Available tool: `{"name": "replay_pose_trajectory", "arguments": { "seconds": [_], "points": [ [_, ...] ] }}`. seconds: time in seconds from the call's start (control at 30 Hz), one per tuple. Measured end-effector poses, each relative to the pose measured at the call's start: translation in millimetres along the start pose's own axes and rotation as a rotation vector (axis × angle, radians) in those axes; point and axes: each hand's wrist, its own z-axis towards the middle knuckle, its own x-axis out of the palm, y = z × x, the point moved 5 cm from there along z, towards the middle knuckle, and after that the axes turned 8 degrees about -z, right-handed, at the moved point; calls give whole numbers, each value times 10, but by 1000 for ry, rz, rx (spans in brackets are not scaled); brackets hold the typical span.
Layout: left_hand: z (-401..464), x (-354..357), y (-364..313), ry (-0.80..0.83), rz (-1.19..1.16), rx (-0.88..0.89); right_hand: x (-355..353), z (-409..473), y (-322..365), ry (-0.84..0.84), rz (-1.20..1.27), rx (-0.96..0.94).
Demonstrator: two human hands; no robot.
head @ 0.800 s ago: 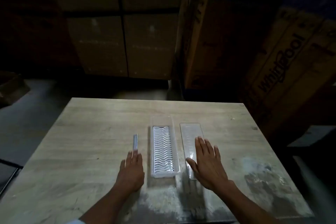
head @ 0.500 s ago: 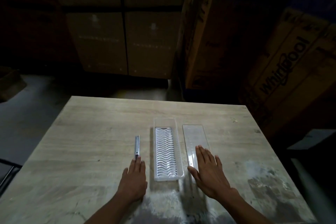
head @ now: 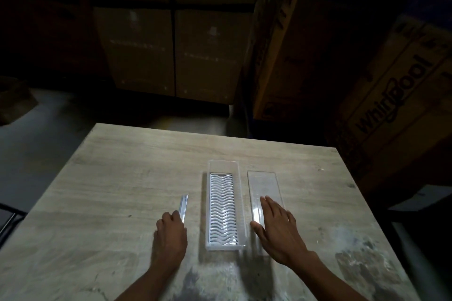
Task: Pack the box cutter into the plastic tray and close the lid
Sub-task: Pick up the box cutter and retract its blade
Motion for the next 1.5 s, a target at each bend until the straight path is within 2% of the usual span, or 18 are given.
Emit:
{"name": "replay_pose_trajectory", "arguments": {
  "seconds": [0.3,0.63,0.83,0.9,1.07,1.2,1.3,1.5],
  "points": [
    [202,52,55,7,-278,-225,23,65,64,25,42,-15],
    [217,10,14,-7,-165,-234,49,94,43,45,50,-3],
    [189,-42,49,34,-247,-208,44,19,-28,49,44,17],
    [178,-176,38,3,-333,-237,31,-6,-75,37,52,24],
    [147,-865,-375,-104,-769,-197,-140,-32,-74,-43,86,62],
    [-79,-1613,-990,-130,-1066,-12,-623,-78,137,-292,322,52],
    [-303,-2050,-1321,-135,-1136,144,-1188,-169,367,-431,617,2],
    [-500,-2403,-1714,-130,-1099,292,-2085,-252,736,-380,1062,-175]
  ]
}}
